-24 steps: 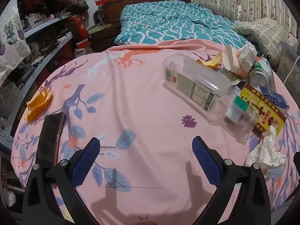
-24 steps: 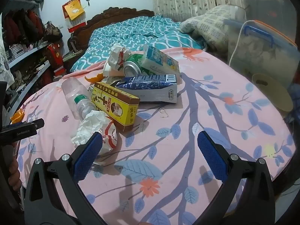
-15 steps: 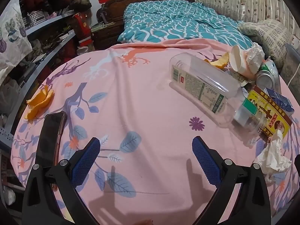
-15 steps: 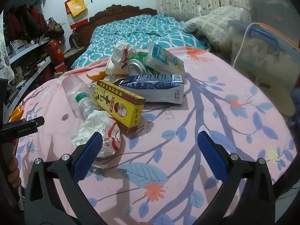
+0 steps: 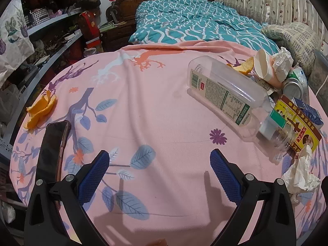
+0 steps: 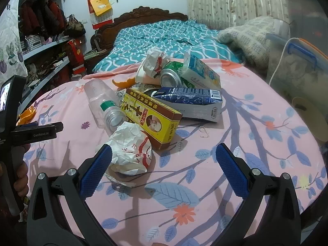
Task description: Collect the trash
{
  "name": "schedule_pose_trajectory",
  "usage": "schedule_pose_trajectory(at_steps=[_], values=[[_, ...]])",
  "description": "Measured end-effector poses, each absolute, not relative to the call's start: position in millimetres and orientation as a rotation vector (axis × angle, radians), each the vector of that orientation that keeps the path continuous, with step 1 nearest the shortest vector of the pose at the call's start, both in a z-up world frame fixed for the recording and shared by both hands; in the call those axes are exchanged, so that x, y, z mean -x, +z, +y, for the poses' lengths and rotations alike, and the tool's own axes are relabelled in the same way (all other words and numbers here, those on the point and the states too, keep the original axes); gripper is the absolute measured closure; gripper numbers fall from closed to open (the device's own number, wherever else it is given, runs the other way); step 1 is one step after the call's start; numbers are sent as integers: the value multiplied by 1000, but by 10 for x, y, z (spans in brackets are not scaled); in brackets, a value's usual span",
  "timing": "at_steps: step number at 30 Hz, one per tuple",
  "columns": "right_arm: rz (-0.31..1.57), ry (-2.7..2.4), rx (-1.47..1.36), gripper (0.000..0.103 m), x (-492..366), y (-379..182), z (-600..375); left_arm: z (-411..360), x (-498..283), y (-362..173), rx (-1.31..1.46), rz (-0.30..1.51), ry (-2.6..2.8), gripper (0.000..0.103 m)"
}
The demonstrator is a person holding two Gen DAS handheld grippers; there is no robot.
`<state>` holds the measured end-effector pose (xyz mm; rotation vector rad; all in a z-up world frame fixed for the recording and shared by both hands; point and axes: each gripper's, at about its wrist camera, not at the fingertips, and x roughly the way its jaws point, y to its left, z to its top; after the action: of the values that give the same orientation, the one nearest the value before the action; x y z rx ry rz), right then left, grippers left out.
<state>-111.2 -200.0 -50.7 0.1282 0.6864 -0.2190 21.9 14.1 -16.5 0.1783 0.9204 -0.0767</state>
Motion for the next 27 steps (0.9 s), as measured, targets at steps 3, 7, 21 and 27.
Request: schedule_pose_trajectory(at_steps=[3,7,21,27], values=[[694,-220,-133,3,1102,-520,-2018,141,-225,-172,-174,928,-82,9],[704,-223,-139,3,1087,-536,-2030,144,-224,-189,-165,944,-96,9],[726,-222,-137,3,1025,-580,-2034,164,-240,-235,-148,968,-105,9],[728,-221,-136,3,1012,-591,-2033,176,-250,-244,-146,972,-107,9]])
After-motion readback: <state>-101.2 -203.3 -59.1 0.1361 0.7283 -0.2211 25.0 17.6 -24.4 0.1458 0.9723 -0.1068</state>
